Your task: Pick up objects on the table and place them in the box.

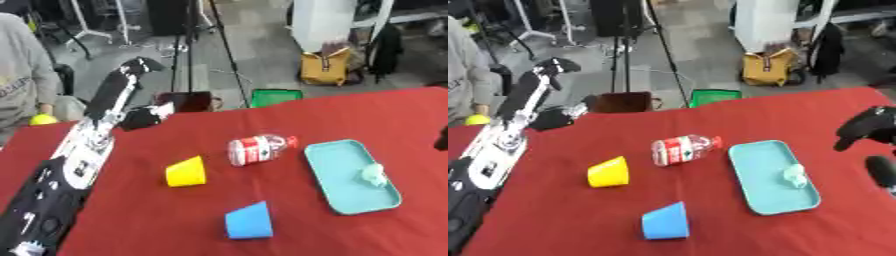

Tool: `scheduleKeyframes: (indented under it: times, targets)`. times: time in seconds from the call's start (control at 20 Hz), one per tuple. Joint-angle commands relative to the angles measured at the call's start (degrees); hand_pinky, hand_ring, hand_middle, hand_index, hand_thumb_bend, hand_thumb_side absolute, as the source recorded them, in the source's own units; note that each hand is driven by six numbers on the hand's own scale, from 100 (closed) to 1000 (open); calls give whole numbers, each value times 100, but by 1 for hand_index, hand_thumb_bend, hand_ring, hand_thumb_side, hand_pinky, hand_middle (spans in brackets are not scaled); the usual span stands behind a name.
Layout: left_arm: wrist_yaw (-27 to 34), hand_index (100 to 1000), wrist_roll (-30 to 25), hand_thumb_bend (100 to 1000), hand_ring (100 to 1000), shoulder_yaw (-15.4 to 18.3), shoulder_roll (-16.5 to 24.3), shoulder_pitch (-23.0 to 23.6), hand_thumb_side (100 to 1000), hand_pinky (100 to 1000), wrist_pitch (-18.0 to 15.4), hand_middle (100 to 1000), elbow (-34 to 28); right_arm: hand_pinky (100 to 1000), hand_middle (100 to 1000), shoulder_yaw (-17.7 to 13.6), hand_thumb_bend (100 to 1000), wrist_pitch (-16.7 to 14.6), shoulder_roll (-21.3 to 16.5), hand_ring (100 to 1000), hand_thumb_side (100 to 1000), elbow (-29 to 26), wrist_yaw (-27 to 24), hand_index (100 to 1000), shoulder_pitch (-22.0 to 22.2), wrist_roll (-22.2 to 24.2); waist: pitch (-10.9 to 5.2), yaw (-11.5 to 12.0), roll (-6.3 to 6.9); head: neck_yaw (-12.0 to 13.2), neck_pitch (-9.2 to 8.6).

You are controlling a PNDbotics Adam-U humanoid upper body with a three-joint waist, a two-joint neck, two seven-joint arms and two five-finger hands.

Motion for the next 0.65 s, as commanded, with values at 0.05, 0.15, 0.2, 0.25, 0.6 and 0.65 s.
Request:
scheduleKeyframes:
  times: [0.05,0.15,0.2,0.25,0.6,0.65]
  targets:
    - [341,810,181,528,778,83,-28,282,705,551,56,760,-617,607,650,-73,254,-361,-226,595,480,-30,63,733,-55,284,-92,71,1,-94,80]
    - [533,806,191,518,774,93,-129,507,711,548,145,754,-930,606,649,-86,258,-355,-238,594,480,-26,85,732,-51,265,-91,168,21,-113,86]
    - [717,804,161,515,769,99,-155,593,706,544,219,749,-1113,605,648,-89,262,-350,-238,593,481,-26,95,731,-50,257,-90,199,26,-120,85]
    - [1262,805,85,517,764,148,-152,732,698,539,347,744,-1424,605,648,-88,263,-347,-230,593,481,-27,104,731,-59,252,-79,230,25,-138,72]
    - [2842,794,-477,515,753,450,-64,1107,695,534,936,727,-2402,604,648,-110,265,-362,-229,592,481,-8,145,730,-42,219,-37,237,-25,-144,66]
    - [2828,790,-506,518,748,453,-86,1134,691,530,952,713,-2416,603,648,-122,266,-364,-227,592,481,-1,149,730,-28,212,-30,226,-36,-126,65]
